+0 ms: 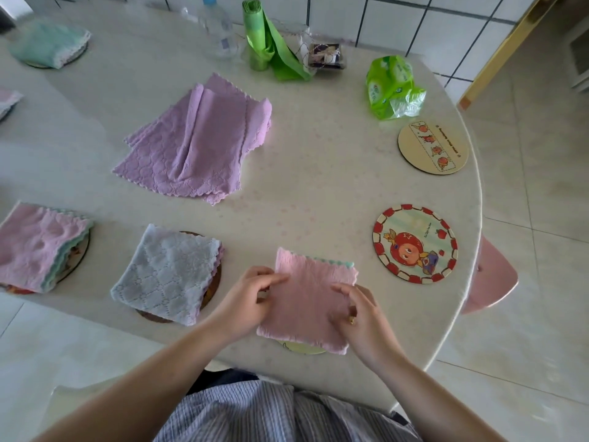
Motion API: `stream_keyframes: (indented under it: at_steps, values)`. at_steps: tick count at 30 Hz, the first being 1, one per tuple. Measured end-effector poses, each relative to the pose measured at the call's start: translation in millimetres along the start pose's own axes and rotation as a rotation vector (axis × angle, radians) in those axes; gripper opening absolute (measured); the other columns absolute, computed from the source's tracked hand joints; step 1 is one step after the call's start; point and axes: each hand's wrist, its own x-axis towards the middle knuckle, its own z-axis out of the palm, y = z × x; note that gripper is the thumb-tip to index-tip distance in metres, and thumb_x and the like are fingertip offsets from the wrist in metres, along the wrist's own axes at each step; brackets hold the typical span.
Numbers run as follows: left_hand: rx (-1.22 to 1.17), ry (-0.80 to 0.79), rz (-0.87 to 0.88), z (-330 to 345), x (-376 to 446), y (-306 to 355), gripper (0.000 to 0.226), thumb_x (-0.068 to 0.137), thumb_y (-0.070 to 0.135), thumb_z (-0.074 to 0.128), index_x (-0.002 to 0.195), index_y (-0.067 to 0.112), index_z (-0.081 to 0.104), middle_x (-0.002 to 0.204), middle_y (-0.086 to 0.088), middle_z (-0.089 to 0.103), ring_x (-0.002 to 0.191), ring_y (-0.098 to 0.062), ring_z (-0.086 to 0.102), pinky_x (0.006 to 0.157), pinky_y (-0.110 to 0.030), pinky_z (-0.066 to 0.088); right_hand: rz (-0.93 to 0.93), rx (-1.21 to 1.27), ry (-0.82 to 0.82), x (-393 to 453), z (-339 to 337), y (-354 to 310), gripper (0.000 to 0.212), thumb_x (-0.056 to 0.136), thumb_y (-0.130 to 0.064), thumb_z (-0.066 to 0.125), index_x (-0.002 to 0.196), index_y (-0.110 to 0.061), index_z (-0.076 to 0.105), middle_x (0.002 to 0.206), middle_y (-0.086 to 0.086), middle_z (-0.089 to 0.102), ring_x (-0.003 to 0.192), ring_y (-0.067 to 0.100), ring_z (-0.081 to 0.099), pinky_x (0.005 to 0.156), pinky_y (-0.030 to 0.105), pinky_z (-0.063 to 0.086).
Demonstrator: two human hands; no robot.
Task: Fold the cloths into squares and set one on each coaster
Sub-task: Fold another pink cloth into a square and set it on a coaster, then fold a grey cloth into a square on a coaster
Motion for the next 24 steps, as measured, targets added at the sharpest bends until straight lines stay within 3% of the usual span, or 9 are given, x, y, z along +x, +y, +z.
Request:
stream_keyframes:
  at_steps: [6,8,11,14,16,18,21,24]
  values:
    - [0.050,0.002,0.023,4.1,3.5,-1.0,0.041,0.088,-0.002,0.053,0.125,0.017,0.056,0.117,0.002,0.044,0.107,-0.013,0.050,0.096,-0.021,0.041,-0.047,-0.083,0.047,-5.0,1.5,8.1,0.051,0.083,-0.011,0.064,0.129,-0.026,0.050,0.130,-0.004,0.041,0.087,-0.001,0.051,0.075,0.008,0.038]
    - [0.162,0.064,0.043,6.0,2.0,-1.6,0.042,0.087,0.002,0.055,0.125,0.019,0.056,0.116,0.003,0.044,0.107,-0.014,0.049,0.095,-0.023,0.040,-0.046,-0.161,0.070,-7.6,1.3,8.1,0.053,0.082,-0.017,0.066,0.132,-0.027,0.047,0.139,-0.001,0.033,0.105,0.006,0.050,0.087,0.016,0.038]
    - [0.523,0.214,0.221,7.7,-7.9,-1.4,0.042,0.082,0.012,0.061,0.122,0.024,0.056,0.125,0.002,0.044,0.118,-0.017,0.041,0.099,-0.034,0.036,-0.128,-0.360,0.128,-12.6,0.0,3.4,0.059,0.080,-0.026,0.066,0.135,-0.028,0.043,0.151,0.001,0.017,0.136,0.018,0.024,0.109,0.035,0.028]
    - [0.758,0.075,0.423,11.1,-12.8,-4.6,0.048,0.083,0.038,0.053,0.129,0.025,0.047,0.142,0.001,0.036,0.137,-0.018,0.027,0.110,-0.047,0.025,-0.244,-0.524,0.013,-13.0,-0.9,0.2,0.061,0.081,-0.037,0.064,0.136,-0.032,0.040,0.155,0.000,0.015,0.142,0.017,0.010,0.116,0.047,0.013]
    - [0.817,-0.072,0.348,11.9,-11.4,-9.8,0.064,0.085,0.052,0.046,0.142,0.028,0.028,0.154,0.008,0.014,0.143,-0.008,0.001,0.116,-0.047,0.006,-0.201,-0.589,-0.112,-10.6,-2.3,2.4,0.065,0.082,-0.048,0.059,0.140,-0.036,0.032,0.156,-0.005,0.004,0.143,0.011,-0.001,0.116,0.048,0.000]
    - [0.811,-0.146,0.262,10.7,-9.6,-12.8,0.072,0.084,0.053,0.047,0.145,0.032,0.017,0.156,0.014,-0.002,0.139,-0.001,-0.014,0.115,-0.046,-0.006,-0.164,-0.621,-0.171,-7.4,-5.3,4.5,0.069,0.081,-0.053,0.056,0.141,-0.038,0.026,0.156,-0.009,-0.002,0.142,0.008,-0.006,0.115,0.049,-0.004]
    - [0.776,-0.166,0.261,7.0,-8.6,-8.1,0.072,0.082,0.050,0.051,0.144,0.034,0.019,0.154,0.015,0.003,0.141,-0.004,-0.008,0.115,-0.048,-0.006,-0.155,-0.658,-0.202,-5.5,-8.0,-1.2,0.068,0.080,-0.055,0.057,0.140,-0.040,0.027,0.156,-0.009,-0.001,0.143,0.011,-0.003,0.115,0.050,-0.001]
    - [0.654,-0.167,0.247,-2.6,-2.0,-2.6,0.058,0.083,0.044,0.054,0.137,0.035,0.036,0.150,0.017,0.020,0.140,-0.004,0.011,0.116,-0.045,0.001,-0.135,-0.697,-0.197,-0.3,-13.8,-13.9,0.061,0.080,-0.049,0.058,0.135,-0.043,0.034,0.153,-0.010,0.014,0.139,0.013,0.015,0.115,0.046,0.006]
